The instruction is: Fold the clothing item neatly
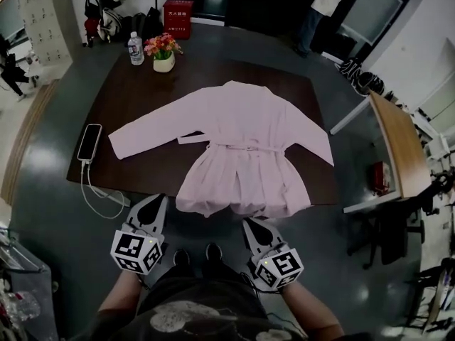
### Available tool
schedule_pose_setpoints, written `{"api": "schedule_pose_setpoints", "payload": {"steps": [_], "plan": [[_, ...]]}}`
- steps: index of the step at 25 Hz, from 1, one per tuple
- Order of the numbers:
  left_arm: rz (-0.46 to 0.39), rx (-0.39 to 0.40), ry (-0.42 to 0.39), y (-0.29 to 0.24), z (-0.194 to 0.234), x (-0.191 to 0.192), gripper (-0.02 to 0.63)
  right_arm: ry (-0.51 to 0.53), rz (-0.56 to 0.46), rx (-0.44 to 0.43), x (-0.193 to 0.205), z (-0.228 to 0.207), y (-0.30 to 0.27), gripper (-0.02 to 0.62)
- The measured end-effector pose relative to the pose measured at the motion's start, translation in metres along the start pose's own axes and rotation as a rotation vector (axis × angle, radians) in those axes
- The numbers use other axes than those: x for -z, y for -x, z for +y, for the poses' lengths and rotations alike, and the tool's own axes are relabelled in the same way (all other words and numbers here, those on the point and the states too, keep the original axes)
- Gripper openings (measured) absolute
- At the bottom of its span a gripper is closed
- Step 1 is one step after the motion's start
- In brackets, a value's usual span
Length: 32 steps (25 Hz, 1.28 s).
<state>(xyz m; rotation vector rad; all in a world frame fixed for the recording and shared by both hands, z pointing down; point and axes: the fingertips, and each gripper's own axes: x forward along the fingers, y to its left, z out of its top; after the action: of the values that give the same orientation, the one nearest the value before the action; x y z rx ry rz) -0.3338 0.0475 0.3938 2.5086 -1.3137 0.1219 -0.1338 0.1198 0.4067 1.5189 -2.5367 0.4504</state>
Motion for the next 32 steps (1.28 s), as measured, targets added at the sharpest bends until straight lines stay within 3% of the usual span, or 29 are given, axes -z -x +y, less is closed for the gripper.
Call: {"api": "schedule_pose_setpoints", "payload": {"steps": [3,6,11,15,21,26,32], "plan": [[-0.013,-0.035,0.007,-0.016,-0.003,-0.005,0.011,-0.003,-0.042,0.029,-0.011,-0.028,-0.011,-0.009],[-0.021,-0.082,-0.004,-0.029,-0.009,-0.010,0.011,0.012,-0.087,0.006,-0.026,-0.043,-0.036,-0.009],[-0.032,-0.170,-0.013,-0.046,-0.009,-0.010,0.011,-0.008,-0.157,-0.091,-0.046,-0.039,-0.090,-0.009],[-0.032,-0.258,-0.002,-0.042,0.008,-0.009,0.011,0.007,-0.127,-0.192,-0.048,-0.019,-0.122,-0.009],[-0.018,-0.352,0.045,-0.027,0.070,-0.001,0.011,-0.016,-0.070,-0.286,-0.049,0.021,-0.171,-0.009],[0.009,-0.342,0.044,-0.029,0.136,-0.003,0.011,-0.035,-0.053,-0.290,-0.056,0.063,-0.227,-0.009],[0.054,-0.333,0.028,-0.033,0.212,0.001,0.011,0.050,0.052,-0.295,-0.036,0.119,-0.308,-0.009]]}}
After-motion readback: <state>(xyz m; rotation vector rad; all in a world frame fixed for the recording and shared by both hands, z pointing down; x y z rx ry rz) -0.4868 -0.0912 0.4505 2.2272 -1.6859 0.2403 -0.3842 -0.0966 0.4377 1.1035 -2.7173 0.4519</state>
